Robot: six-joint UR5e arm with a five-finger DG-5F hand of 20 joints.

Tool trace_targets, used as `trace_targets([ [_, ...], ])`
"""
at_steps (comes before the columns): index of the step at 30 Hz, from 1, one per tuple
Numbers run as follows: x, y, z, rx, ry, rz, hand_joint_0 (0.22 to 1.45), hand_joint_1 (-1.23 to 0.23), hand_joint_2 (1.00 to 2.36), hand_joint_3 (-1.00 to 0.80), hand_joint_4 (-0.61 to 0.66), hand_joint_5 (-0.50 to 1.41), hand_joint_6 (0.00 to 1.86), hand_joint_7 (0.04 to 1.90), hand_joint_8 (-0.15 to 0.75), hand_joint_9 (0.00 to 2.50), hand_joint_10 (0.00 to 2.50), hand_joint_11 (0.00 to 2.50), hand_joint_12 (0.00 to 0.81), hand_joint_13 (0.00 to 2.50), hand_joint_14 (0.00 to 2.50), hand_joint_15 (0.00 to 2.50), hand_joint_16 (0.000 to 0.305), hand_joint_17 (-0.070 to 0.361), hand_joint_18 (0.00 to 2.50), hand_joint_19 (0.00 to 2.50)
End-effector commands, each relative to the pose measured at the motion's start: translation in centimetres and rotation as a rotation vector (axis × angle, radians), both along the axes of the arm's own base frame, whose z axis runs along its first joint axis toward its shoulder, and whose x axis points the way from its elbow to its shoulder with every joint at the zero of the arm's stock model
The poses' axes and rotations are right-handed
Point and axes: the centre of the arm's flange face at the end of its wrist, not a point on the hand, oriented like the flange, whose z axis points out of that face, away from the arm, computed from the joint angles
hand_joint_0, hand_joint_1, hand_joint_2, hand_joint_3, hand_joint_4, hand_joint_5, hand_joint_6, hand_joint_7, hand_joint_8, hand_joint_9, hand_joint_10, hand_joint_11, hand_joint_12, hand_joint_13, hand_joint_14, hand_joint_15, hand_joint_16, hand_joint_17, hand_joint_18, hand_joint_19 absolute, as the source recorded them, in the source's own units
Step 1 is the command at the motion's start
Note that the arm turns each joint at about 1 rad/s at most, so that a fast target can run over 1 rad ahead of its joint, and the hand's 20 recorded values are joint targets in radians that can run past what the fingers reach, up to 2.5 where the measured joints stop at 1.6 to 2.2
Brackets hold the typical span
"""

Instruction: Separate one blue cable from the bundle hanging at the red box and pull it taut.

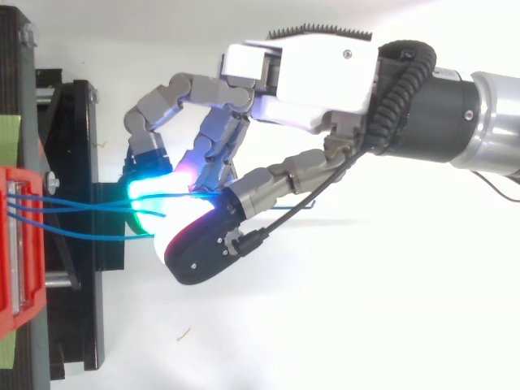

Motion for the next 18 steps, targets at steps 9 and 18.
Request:
trace_targets([
  [9,-0.02,-0.03,-0.02,0.000,0.001,-0.001,0.75,-0.95,1.00,-0.50,0.00,-0.17,0.90,1.21,0.239,1.05,0.01,1.29,0.299,1.26,0.01,1.71,0.047,0.105,1.01,0.99],
  [18,0.00,-0.03,0.00,0.000,0.000,-0.001,0.76,-0.95,1.00,-0.50,-0.01,-0.17,0.91,1.19,0.239,1.06,0.01,1.29,0.312,1.26,0.01,1.70,0.046,0.104,1.02,0.97],
])
